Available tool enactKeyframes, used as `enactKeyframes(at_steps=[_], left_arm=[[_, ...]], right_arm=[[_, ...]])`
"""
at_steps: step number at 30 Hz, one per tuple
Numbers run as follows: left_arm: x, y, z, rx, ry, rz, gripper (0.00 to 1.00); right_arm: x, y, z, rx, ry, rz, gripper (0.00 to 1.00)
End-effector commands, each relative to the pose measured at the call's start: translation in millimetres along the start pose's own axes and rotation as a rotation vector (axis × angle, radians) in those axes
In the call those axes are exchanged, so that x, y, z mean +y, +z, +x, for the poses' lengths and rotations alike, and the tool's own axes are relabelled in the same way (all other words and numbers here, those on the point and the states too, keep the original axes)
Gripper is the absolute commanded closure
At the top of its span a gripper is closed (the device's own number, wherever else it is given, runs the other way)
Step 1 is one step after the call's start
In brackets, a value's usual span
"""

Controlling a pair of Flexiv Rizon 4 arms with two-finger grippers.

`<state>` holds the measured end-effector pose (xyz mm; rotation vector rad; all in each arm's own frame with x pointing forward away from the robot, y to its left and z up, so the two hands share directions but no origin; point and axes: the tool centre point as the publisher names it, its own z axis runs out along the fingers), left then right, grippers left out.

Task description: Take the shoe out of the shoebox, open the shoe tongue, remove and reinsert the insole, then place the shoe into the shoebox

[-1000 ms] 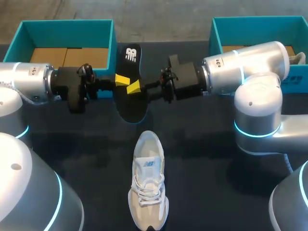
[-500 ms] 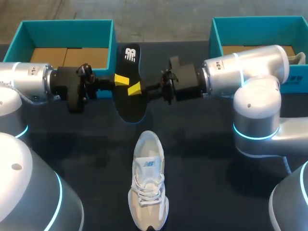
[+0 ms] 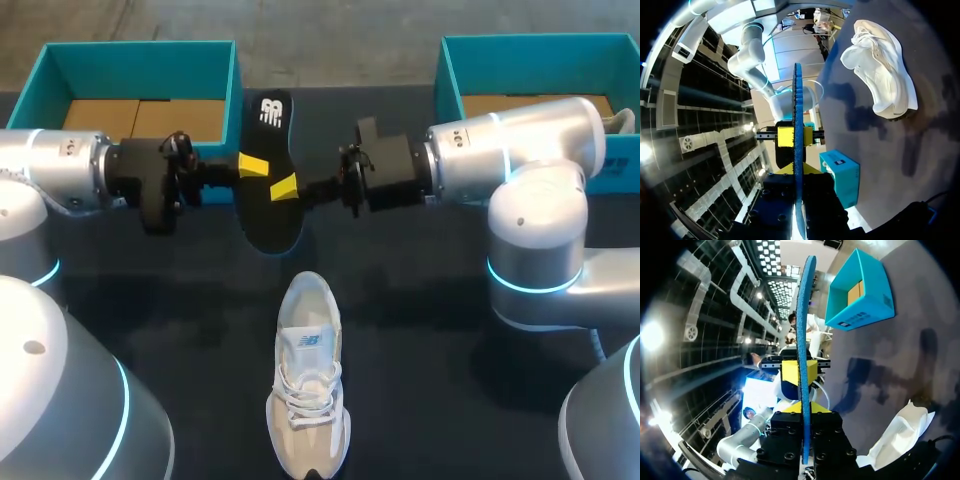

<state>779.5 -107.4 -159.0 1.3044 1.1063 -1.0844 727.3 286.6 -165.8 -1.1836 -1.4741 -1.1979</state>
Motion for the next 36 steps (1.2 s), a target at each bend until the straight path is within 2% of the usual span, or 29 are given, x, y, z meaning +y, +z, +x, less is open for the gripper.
enactKeyframes(at_steps=[1, 2, 3, 4, 10, 16, 22, 36], left_arm=[[0, 3, 1.0, 0.006, -0.001, -0.001, 1.00], [0, 3, 1.3, 0.010, 0.001, 0.002, 0.93], [-1, 3, 1.2, 0.012, 0.003, 0.002, 0.55], [-1, 3, 0.9, 0.013, 0.004, 0.002, 0.02], [-6, -10, -4.3, 0.020, 0.015, 0.001, 0.00], [-14, -37, -2.8, 0.079, 0.001, 0.006, 0.00], [-22, -58, 3.9, 0.171, -0.086, 0.040, 0.00], [-22, -58, 3.9, 0.171, -0.086, 0.040, 0.00]], right_arm=[[0.3, 5, -1.4, 0.004, -0.002, -0.001, 1.00], [0.2, 5, -1.5, 0.004, -0.006, -0.004, 1.00], [0.2, 5, -1.6, 0.003, -0.008, -0.007, 1.00], [0.1, 5, -1.6, 0.002, -0.010, -0.008, 1.00], [-1.9, 0, -3.3, -0.014, -0.045, -0.050, 1.00], [-3.6, -9, -8.4, -0.022, -0.129, -0.098, 1.00], [-0.8, -16, -11.1, 0.005, -0.220, -0.085, 1.00], [-0.8, -16, -11.1, 0.005, -0.220, -0.085, 1.00]])
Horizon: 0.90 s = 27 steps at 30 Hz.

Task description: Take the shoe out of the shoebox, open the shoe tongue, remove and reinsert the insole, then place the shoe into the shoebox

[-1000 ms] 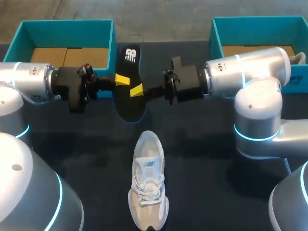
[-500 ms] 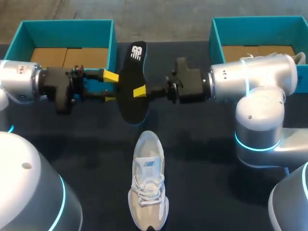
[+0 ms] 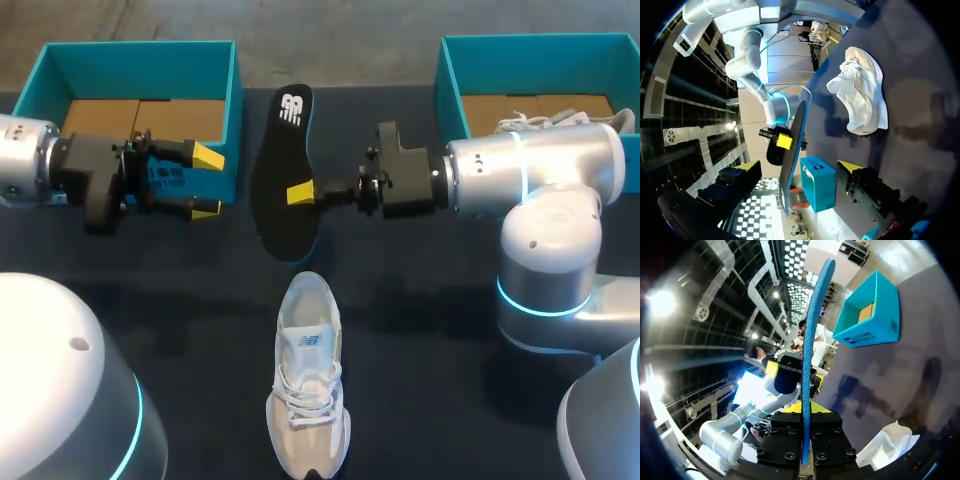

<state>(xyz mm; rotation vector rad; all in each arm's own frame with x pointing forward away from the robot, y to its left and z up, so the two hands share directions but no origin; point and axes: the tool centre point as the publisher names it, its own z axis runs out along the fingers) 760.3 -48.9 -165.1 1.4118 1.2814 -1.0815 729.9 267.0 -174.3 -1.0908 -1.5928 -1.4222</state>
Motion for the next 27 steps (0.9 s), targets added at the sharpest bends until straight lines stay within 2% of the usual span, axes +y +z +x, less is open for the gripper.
enactKeyframes(at_steps=[1, 4, 7, 9, 16, 22, 27], left_arm=[[-1, 0, -0.6, 0.003, 0.000, -0.002, 0.00], [-1, 0, -0.6, 0.003, 0.000, -0.002, 0.00], [1, 6, 1.3, 0.061, -0.101, -0.068, 0.00], [1, 3, 5.3, 0.078, -0.151, -0.081, 0.00], [-3, -6, 22.4, 0.235, -0.338, -0.157, 0.00], [-7, -9, 34.8, 0.401, -0.525, -0.202, 0.00], [-15, -11, 47.6, 0.465, -0.675, -0.220, 0.00]], right_arm=[[-0.4, 2, 0.5, -0.003, 0.000, -0.001, 1.00], [-0.4, 2, 0.5, -0.003, 0.000, -0.001, 1.00], [-6.8, -6, -5.9, 0.014, -0.025, 0.004, 1.00], [-10.3, -13, -10.8, 0.035, -0.041, -0.002, 1.00], [-14.6, -29, -24.6, 0.002, -0.095, 0.015, 1.00], [-14.3, -29, -34.0, -0.022, -0.202, 0.062, 1.00], [-17.4, -30, -42.6, -0.005, -0.280, 0.063, 1.00]])
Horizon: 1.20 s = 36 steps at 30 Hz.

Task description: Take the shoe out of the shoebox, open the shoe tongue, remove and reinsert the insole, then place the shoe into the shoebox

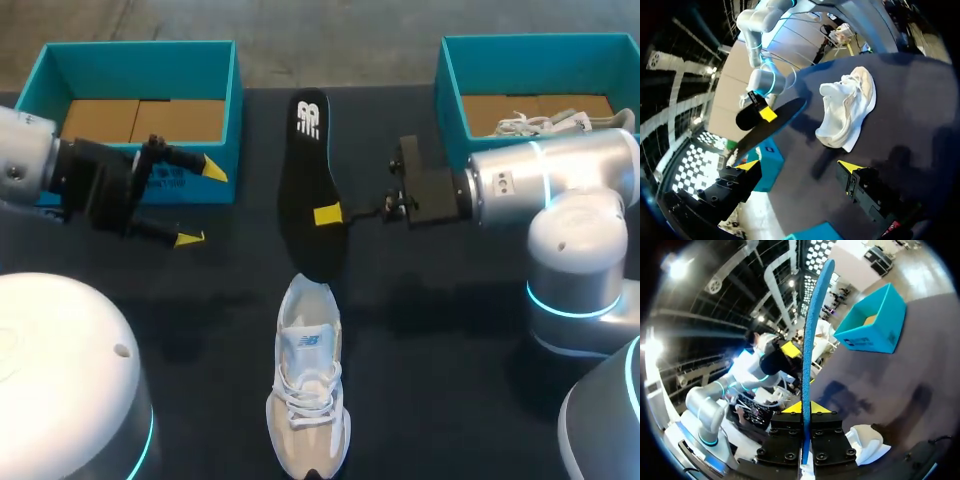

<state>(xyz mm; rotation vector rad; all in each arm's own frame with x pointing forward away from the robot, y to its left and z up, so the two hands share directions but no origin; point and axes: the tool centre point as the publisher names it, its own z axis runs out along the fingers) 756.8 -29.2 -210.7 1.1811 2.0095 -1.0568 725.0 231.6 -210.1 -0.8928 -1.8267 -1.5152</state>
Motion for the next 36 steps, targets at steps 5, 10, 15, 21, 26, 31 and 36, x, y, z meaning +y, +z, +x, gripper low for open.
enactKeyframes(at_steps=[5, 10, 15, 21, 26, 31, 36], left_arm=[[-4, 1, 11.0, 0.187, -0.268, -0.075, 0.00], [-4, 1, 11.0, 0.187, -0.268, -0.075, 0.00], [-4, 1, 11.0, 0.187, -0.268, -0.075, 0.00], [0, 13, 20.4, 0.222, -0.427, -0.112, 0.00], [-1, 21, 30.2, 0.262, -0.566, -0.190, 0.00], [-7, 35, 37.8, 0.314, -0.644, -0.254, 0.00], [-7, 49, 50.0, 0.364, -0.725, -0.232, 0.00]], right_arm=[[-6.4, 1, -13.8, -0.010, -0.070, 0.029, 1.00], [-6.4, 1, -13.8, -0.010, -0.070, 0.029, 1.00], [-6.4, 1, -13.8, -0.010, -0.070, 0.029, 1.00], [-11.8, 4, -16.1, -0.038, -0.080, 0.016, 1.00], [-22.3, 11, -26.5, -0.031, -0.116, -0.010, 1.00], [-28.5, 13, -32.3, -0.022, -0.166, -0.038, 1.00], [-34.4, 17, -33.4, -0.052, -0.238, -0.038, 1.00]])
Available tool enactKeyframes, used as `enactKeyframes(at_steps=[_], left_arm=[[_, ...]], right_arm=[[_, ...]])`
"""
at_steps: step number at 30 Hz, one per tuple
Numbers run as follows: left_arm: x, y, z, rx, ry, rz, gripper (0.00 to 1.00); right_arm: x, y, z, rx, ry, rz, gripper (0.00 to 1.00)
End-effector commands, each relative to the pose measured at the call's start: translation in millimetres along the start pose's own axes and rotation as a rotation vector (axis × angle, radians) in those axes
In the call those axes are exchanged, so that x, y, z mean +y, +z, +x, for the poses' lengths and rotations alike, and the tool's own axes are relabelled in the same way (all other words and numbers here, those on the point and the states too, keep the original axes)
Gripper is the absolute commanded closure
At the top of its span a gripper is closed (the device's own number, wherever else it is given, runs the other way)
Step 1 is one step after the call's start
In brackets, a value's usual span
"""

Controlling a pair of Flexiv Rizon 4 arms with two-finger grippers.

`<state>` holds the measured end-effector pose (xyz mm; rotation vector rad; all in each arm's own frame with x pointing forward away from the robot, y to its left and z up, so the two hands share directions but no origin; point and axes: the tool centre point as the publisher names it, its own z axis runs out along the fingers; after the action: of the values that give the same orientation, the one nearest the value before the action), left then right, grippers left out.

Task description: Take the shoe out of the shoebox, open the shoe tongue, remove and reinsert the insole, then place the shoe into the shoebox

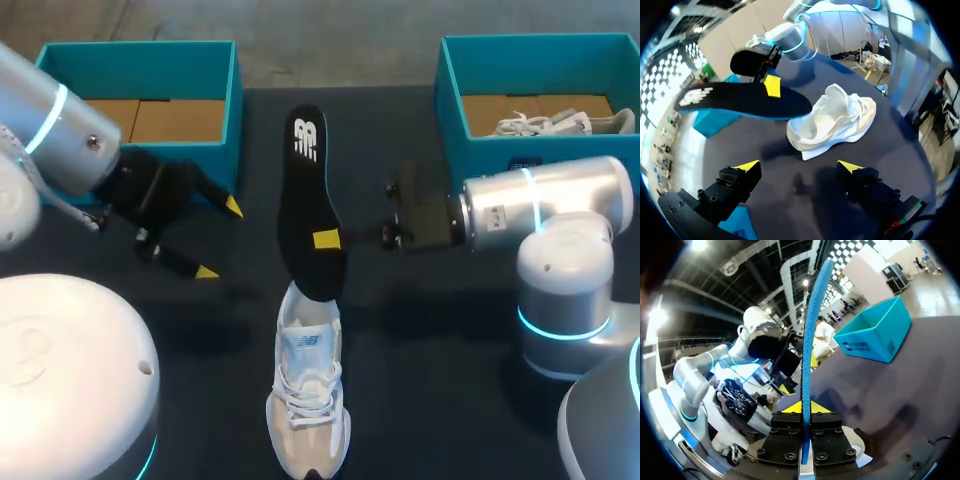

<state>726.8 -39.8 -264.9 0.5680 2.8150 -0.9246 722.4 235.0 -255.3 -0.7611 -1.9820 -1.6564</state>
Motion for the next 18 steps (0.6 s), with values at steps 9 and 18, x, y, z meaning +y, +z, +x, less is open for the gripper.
enactKeyframes(at_steps=[9, 18], left_arm=[[1, 22, -3.4, 0.088, -0.092, 0.044, 0.00], [4, 28, -2.3, 0.092, -0.121, 0.030, 0.00]], right_arm=[[-12.4, 8, -2.6, -0.043, -0.039, -0.013, 1.00], [-12.4, 8, -2.6, -0.043, -0.039, -0.013, 1.00]])
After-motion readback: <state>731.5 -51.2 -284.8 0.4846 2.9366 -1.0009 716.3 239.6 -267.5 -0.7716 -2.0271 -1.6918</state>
